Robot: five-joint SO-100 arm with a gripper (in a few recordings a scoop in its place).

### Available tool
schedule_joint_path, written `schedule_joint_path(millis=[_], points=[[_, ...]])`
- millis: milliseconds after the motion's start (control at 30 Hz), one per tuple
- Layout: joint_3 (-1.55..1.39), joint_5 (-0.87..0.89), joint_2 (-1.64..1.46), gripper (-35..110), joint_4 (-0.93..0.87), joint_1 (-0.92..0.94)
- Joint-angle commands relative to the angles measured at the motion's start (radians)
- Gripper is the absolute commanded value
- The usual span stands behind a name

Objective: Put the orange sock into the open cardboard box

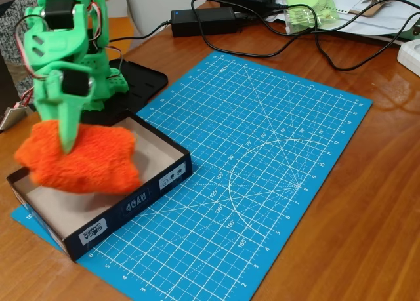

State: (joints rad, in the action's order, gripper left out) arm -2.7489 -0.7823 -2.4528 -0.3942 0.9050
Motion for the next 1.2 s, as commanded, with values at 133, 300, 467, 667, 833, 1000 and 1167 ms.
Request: schedule_joint_path(millis=[133,300,467,667,833,1000,1167], points=[[-0.012,-0.06,0.04,18,-0.008,-0.031],[-0.021,-0.063,0.029,32,0.018,-0.097],[-0.034,-0.06,0.028,29,0.028,-0.118],[-0.034,0.006,0.023,19,0.06,-0.109],[-0.029,0.025,0.023,36,0.072,-0.11],[-0.031,-0.015,0.011,49,0.052,-0.14],[0.034,-0.017,0.006,52,-0.083,-0.178]])
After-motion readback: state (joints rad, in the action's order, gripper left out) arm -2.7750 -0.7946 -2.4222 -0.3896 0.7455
